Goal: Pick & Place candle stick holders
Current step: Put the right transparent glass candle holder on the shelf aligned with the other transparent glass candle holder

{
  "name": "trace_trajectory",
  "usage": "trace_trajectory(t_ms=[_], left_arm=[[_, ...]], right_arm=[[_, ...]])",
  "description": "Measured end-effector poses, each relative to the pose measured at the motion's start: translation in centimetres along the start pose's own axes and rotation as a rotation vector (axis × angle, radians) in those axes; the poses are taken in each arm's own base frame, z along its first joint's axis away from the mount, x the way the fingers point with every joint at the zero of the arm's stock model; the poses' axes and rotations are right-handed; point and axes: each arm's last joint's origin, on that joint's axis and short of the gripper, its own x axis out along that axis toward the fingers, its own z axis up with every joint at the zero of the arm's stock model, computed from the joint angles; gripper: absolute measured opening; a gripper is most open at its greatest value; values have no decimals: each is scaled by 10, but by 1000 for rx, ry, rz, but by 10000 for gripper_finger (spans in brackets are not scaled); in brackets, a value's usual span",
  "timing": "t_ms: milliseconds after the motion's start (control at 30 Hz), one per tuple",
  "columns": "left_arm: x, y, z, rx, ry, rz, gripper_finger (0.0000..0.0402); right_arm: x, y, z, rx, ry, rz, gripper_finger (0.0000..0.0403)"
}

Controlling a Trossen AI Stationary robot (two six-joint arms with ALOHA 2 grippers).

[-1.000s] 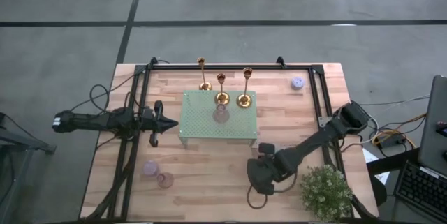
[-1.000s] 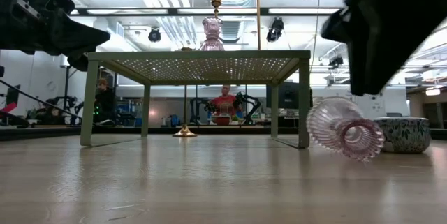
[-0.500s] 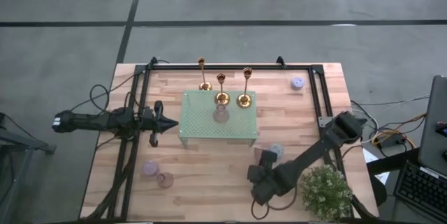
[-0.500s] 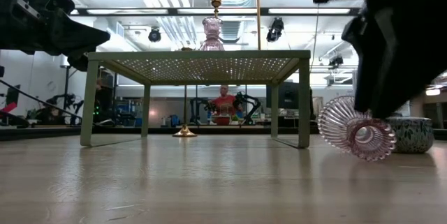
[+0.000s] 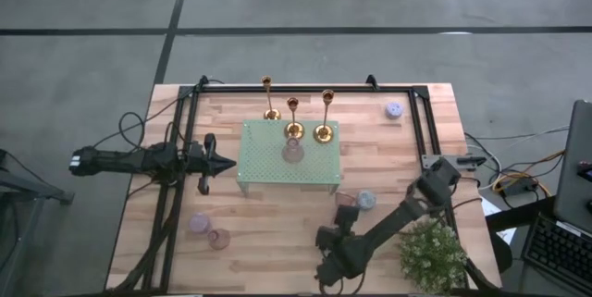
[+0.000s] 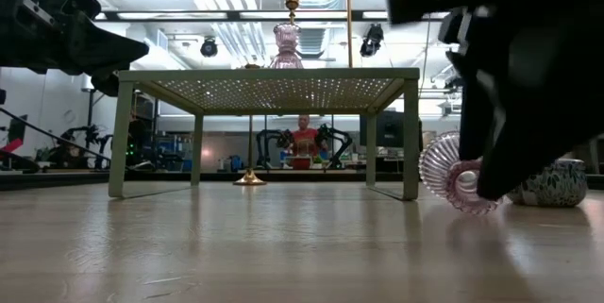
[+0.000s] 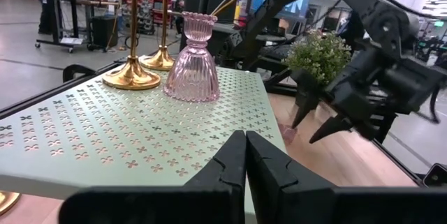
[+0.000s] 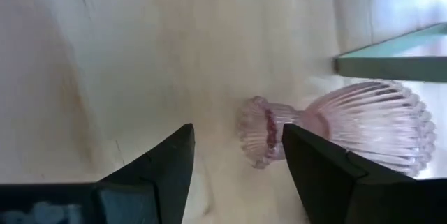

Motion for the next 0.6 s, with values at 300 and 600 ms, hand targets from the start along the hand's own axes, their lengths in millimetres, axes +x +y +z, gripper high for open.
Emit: trace_trajectory(t_ms=[300,600], left_arm=[[0,0,0,0,0,0,14],[0,0,0,0,0,1,14]], right_arm=[[9,16,8,-58,10,-130,188],[-4,14,2,-87,16,-184,150]])
